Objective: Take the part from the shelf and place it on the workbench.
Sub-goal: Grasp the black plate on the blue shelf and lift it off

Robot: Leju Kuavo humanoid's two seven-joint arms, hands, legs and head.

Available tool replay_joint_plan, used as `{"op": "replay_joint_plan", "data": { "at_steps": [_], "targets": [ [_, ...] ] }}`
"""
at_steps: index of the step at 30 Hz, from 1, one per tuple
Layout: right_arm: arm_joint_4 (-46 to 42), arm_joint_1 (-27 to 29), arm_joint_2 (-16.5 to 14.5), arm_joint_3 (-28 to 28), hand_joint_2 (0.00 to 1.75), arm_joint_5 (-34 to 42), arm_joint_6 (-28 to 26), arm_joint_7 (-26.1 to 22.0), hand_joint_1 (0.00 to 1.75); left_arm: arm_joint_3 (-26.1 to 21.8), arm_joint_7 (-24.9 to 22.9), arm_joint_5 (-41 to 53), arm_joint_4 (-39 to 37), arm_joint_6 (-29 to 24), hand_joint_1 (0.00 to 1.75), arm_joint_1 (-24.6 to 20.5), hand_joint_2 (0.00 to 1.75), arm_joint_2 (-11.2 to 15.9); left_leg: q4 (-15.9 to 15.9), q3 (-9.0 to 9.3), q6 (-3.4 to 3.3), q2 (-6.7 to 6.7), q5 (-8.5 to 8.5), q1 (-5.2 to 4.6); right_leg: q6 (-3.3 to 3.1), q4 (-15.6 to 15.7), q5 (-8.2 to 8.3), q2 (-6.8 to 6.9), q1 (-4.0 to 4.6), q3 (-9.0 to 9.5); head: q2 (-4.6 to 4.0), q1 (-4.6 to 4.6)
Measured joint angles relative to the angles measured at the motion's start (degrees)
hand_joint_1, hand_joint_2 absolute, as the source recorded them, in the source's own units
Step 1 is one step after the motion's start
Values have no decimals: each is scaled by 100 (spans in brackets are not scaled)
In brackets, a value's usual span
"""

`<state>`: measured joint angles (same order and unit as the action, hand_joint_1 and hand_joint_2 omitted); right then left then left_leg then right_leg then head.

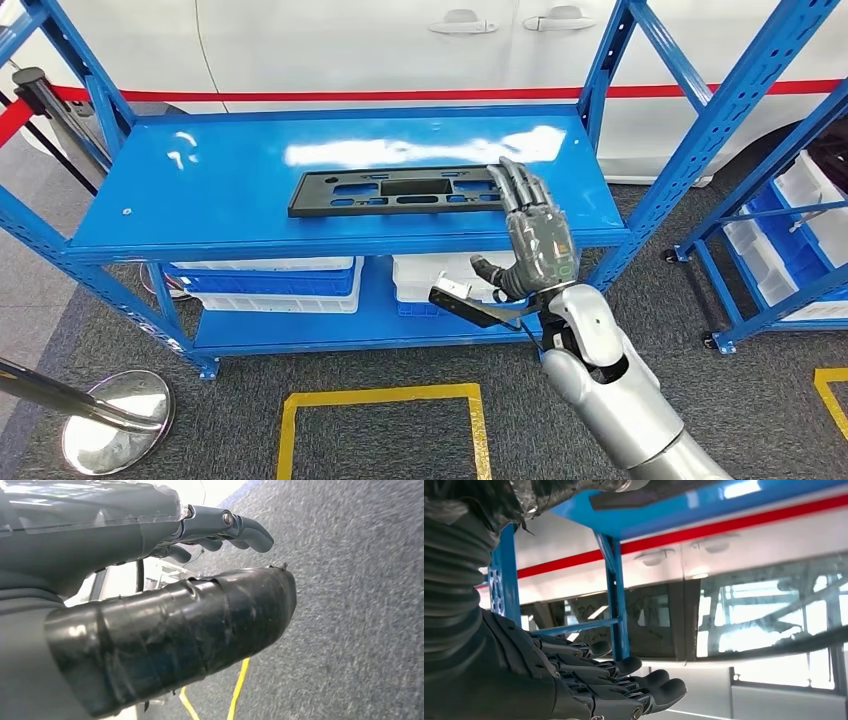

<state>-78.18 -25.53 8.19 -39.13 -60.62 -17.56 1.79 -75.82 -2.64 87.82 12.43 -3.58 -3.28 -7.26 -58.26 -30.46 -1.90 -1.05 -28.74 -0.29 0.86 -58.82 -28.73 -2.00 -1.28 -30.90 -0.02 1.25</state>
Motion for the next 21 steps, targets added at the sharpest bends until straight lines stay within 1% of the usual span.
{"op": "replay_joint_plan", "data": {
  "at_steps": [3, 10, 17, 21],
  "targets": [
    [390, 96, -121, -115, 175, -144, -145, 7, 0, 0, -59, 5, -12, 24, 0, -2, 0, -1, 0, -2, 0, -2, 0, 0, 0, -1, 0, 1, 0, 0, 0, 0],
    [1017, 168, -325, -329, 175, -55, -109, -118, 0, 5, -237, 100, -24, 103, 0, -1, 0, -11, 0, -5, 0, -1, 0, 0, 0, -1, 0, 1, -1, -3, 0, 0],
    [1196, 163, -429, -405, 175, 45, -110, -184, 0, 7, -287, 117, -25, 117, 0, 1, 0, -15, -1, -7, 0, -2, 0, -1, 0, -1, 0, 1, -1, -4, 0, 0],
    [1211, 158, -454, -416, 175, 130, -117, -192, 0, 9, -268, 144, -25, 132, 0, 2, 0, -15, -44, -29, -11, -8, -7, -23, 19, 21, 14, 1, -23, -9, 0, 1]
  ]
}}
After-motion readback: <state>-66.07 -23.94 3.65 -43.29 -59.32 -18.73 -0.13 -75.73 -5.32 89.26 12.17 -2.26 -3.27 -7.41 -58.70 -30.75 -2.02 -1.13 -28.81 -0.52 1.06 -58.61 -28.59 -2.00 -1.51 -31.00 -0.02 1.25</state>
